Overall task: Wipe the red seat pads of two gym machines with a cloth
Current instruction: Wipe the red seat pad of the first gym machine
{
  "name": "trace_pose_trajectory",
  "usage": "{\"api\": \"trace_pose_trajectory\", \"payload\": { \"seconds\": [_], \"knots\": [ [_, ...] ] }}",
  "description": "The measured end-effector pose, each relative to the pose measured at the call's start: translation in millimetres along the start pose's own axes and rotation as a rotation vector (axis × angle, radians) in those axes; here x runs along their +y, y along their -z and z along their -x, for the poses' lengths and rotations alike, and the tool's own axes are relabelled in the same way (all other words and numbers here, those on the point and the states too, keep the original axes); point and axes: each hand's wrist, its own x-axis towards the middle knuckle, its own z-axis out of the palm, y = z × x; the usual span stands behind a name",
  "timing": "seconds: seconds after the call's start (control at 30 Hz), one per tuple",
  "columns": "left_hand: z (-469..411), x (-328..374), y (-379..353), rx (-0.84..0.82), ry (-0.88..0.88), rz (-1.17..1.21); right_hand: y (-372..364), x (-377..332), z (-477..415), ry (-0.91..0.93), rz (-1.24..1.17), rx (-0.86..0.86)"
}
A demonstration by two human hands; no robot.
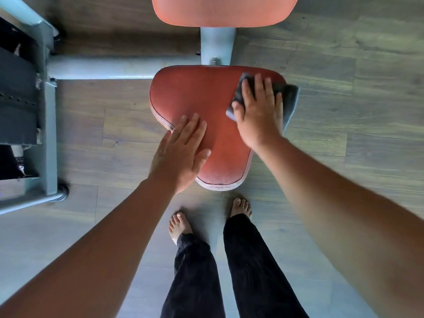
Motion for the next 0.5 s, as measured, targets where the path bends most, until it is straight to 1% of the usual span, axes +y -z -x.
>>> {"api": "trace_pose_trajectory", "payload": {
  "seconds": [0.03,0.07,0.13,0.17,0.27,0.3,0.33,0.4,0.43,0.5],
  "knots": [
    [0,0,0,-0.004,-0.001,0.006,-4,0,21,0.050,-0.021,0.019],
    [0,0,0,-0.006,-0.004,0.012,-6,5,36,0.103,-0.040,0.002],
    [1,-1,0,-0.001,-0.008,0.014,-2,19,24,0.187,-0.011,-0.037],
    [0,-1,-1,-0.001,-0.014,0.015,2,23,2,0.175,0.016,-0.045],
    [0,-1,0,-0.015,-0.015,0.009,12,15,-59,0.012,0.076,-0.120],
    [-1,-1,2,-0.021,-0.010,0.010,11,4,-64,-0.011,0.086,-0.138],
    [-1,-1,3,-0.030,-0.008,0.012,10,-10,-56,0.011,0.092,-0.141],
    [0,-1,4,-0.047,-0.005,0.005,4,-29,-17,0.164,0.065,-0.115],
    [0,-2,4,-0.050,-0.004,-0.001,0,-30,3,0.250,0.033,-0.082],
    [3,-3,5,-0.056,-0.002,0.003,0,-21,18,0.368,-0.006,-0.090]
  ]
}}
